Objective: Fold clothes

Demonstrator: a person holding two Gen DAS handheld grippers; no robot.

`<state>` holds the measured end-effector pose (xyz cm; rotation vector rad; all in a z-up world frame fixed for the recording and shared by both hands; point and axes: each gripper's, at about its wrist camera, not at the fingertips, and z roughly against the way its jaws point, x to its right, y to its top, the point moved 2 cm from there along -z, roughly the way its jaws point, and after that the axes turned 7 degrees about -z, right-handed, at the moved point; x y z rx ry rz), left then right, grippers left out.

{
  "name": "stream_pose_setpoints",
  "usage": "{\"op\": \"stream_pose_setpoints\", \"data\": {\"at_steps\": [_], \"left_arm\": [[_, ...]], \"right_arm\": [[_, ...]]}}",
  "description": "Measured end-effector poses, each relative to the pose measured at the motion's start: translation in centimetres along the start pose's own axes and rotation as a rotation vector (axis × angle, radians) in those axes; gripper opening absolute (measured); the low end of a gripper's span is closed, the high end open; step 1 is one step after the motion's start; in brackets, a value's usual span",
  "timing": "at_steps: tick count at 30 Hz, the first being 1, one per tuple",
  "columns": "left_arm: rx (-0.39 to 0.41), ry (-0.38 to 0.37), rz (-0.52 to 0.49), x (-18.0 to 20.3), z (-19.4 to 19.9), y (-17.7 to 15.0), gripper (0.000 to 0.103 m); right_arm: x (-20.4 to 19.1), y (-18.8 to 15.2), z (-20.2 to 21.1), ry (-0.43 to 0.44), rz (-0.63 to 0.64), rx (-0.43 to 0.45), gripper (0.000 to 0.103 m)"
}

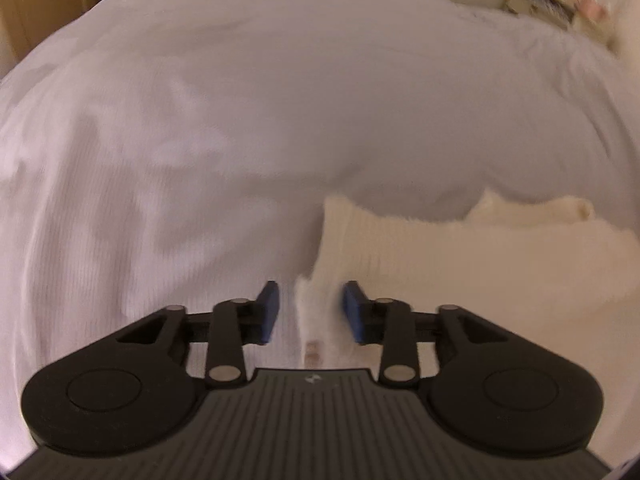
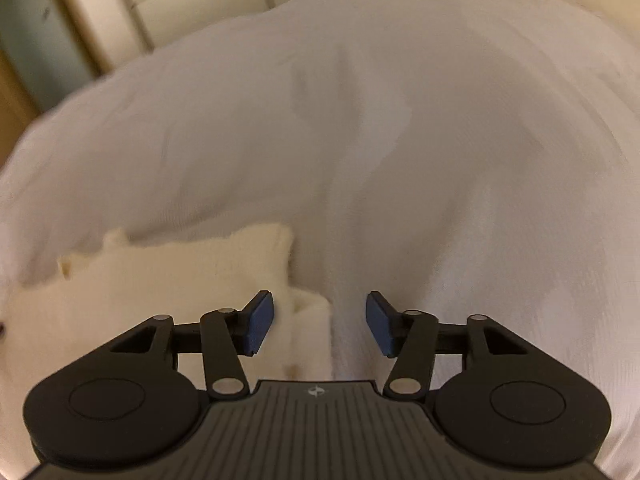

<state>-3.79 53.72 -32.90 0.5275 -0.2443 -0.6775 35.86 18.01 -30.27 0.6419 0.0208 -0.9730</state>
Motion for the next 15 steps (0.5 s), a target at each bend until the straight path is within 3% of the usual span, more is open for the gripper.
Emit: {"op": "stream_pose_setpoints", "data": {"at_steps": [3, 5, 7, 11, 15], "left_arm": [[0.002, -0.045, 0.107, -1.6, 2.5, -2.0, 0.036], [-0.011, -0.061, 0.168, -2.4, 4.4, -4.1, 0.043], [-0.039, -0.088, 0.237, -3.2, 6.4, -6.8, 0.067], [-0.087, -0.140, 0.389, -3.9, 9.1, -11.9, 0.066], [-0.114, -0.213, 0.520, -3.9, 9.4, -14.6, 0.069]], "right_arm": [[2.3, -1.6, 3.1, 0.072, -0.148, -0.008, 0.055], [4.1, -3.9, 5.4, 0.125, -0.239, -0.031, 0.055], [5.7, -6.3, 7.4, 0.167, -0.308, -0.055, 0.055], [7.0, -11.1, 9.1, 0.229, -0.379, -0.132, 0.056], [6.8, -13.9, 8.1, 0.262, -0.441, -0.163, 0.057]]}}
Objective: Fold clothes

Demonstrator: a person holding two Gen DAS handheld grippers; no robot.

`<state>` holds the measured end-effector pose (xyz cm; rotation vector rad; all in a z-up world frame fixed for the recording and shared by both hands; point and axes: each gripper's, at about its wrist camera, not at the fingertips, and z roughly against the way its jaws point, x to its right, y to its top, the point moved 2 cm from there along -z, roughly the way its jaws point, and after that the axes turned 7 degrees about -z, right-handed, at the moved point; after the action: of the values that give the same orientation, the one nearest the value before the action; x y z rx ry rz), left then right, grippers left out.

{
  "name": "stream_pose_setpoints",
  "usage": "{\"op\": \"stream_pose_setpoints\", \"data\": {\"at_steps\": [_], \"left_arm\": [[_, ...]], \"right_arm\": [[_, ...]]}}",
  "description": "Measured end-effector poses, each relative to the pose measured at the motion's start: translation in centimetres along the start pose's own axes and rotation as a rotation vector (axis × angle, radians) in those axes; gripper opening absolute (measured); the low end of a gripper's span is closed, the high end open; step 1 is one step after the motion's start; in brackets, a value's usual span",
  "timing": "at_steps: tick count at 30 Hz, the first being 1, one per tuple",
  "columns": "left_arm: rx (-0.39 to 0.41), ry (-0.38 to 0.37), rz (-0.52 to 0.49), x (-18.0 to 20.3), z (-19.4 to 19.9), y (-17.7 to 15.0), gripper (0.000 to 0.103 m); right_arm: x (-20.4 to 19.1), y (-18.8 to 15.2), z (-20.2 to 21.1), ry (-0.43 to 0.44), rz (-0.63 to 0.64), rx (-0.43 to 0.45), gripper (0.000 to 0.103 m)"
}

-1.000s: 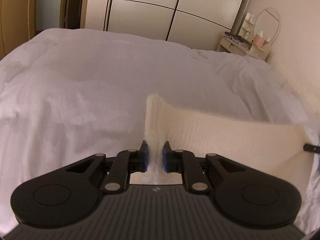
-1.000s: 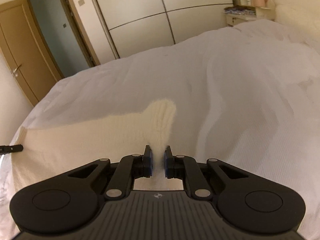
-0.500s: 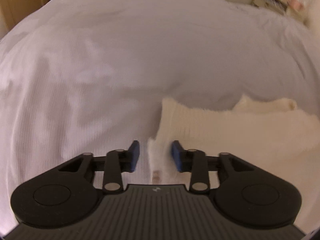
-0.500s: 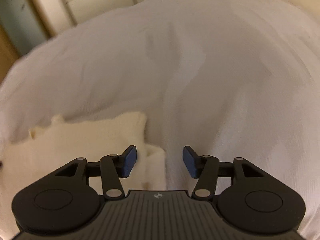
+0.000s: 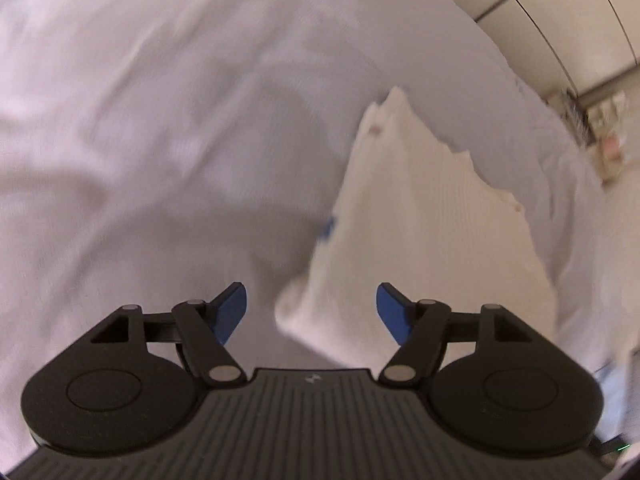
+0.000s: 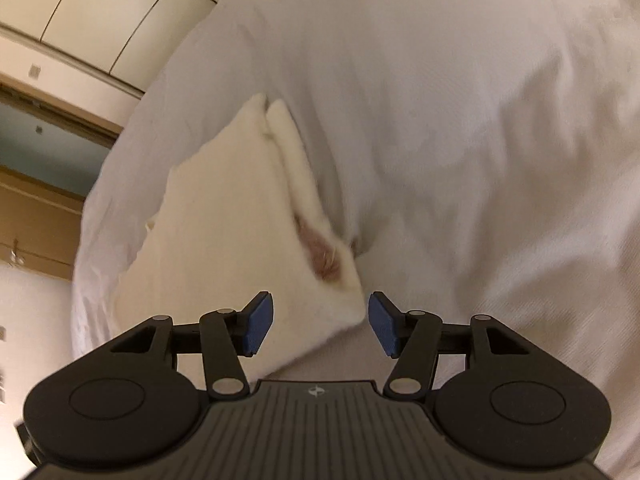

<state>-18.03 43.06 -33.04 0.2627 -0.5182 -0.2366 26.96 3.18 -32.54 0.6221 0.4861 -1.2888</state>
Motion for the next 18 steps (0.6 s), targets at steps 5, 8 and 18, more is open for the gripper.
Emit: {"op": "stream_pose_setpoints", "data": {"at_steps": [5, 8, 18], "left_arm": [[-0.026, -0.005, -0.051, 0.4, -2.0, -0.7, 0.066], [-0.059, 0.011, -0.114, 0.7, -3.4, -0.8, 0.025], [-0.047, 0.106, -0.348, 2.7, -3.6, -0.8, 0.023]], "right_arm": [[0.8, 0.2, -3.0, 0.035, -0.068, 0.017, 0.053], [0.0, 0.7, -4.1, -0.044, 0.000, -0.025, 0.019], [-1.4, 0.7, -3.5, -0.143, 0.083, -0.012, 0.011]]}}
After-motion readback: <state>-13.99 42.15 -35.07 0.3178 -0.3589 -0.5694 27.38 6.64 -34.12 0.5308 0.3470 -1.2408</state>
